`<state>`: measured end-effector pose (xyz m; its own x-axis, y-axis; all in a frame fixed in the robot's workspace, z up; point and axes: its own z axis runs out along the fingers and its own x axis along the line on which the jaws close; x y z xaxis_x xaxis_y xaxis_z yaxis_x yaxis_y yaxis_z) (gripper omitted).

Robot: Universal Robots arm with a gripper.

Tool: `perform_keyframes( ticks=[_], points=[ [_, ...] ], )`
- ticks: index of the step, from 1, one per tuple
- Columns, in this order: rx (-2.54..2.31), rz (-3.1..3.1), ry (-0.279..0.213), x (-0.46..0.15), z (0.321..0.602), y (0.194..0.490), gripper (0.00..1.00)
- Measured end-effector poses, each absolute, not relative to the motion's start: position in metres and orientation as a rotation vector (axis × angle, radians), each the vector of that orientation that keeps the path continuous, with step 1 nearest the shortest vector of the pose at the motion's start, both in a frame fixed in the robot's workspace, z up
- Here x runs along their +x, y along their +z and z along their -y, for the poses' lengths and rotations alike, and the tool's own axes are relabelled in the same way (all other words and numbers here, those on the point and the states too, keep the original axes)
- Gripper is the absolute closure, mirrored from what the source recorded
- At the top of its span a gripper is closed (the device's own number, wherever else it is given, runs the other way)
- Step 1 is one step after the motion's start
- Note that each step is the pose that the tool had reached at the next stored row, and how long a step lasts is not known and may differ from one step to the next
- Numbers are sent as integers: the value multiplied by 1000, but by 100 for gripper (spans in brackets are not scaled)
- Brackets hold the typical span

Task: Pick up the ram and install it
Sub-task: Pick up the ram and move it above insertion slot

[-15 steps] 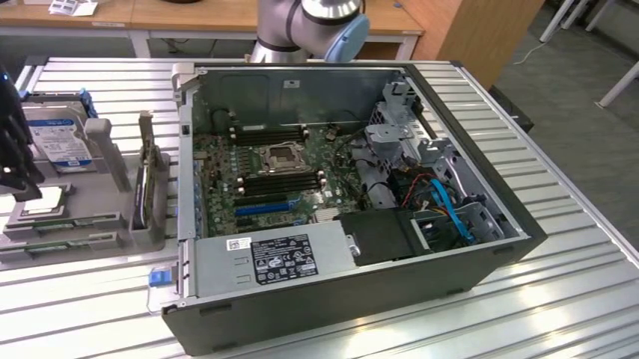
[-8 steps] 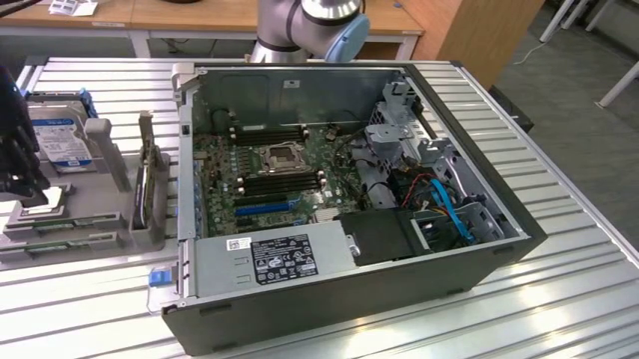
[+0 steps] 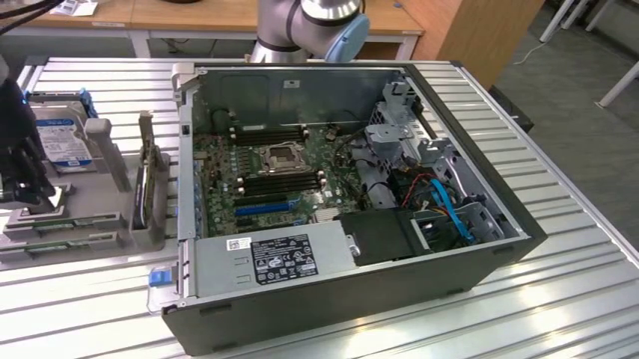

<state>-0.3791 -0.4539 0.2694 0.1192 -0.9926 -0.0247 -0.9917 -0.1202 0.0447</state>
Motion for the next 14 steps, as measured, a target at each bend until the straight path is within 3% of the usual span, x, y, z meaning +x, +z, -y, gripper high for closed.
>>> perform_keyframes(
  ticks=[14],
  points=[
    [2337,2072,-75,-374,453,244,69]
  ],
)
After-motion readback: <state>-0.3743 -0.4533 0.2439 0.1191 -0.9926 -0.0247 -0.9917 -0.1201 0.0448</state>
